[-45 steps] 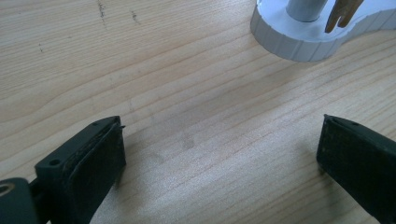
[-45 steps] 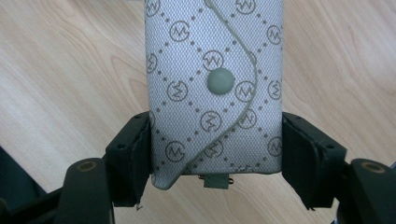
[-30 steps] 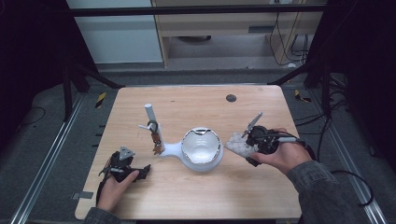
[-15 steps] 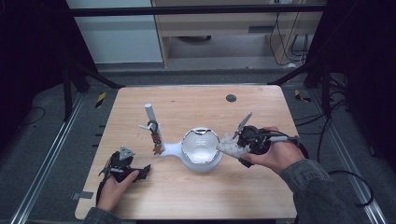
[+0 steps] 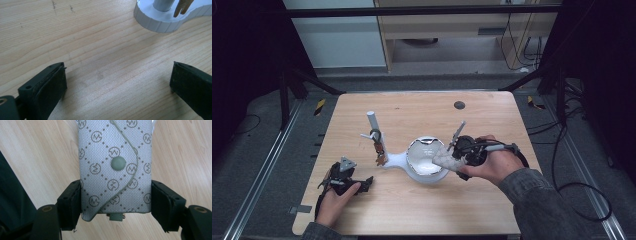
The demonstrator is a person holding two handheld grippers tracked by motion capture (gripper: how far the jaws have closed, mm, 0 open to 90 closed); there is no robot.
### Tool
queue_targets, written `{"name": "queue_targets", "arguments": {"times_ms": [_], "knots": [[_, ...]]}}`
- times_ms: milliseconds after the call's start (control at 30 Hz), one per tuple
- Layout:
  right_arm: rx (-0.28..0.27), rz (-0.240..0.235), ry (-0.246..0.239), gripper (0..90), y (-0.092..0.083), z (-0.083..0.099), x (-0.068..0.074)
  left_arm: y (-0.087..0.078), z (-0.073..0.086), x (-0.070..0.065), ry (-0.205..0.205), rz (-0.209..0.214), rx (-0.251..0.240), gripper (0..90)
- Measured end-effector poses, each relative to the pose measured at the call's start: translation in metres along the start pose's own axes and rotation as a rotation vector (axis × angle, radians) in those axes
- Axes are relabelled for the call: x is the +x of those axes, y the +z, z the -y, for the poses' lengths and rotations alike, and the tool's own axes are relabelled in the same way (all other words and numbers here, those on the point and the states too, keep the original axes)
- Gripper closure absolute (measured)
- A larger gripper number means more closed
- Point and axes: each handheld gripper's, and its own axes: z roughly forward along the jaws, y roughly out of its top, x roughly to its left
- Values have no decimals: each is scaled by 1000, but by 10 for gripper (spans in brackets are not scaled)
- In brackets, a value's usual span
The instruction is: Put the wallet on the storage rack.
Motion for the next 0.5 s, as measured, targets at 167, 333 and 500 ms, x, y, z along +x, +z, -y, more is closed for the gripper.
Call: {"name": "queue_targets", "arguments": {"times_ms": [167,333,500], "knots": [[15,-10,-20,314,7,-15,3,0,0,0,0,0,0,0],[25,-23,-36,314,17,-28,5,0,0,0,0,1,0,0],[36,-31,-47,314,25,-37,7,0,0,0,0,2,1,0]]}}
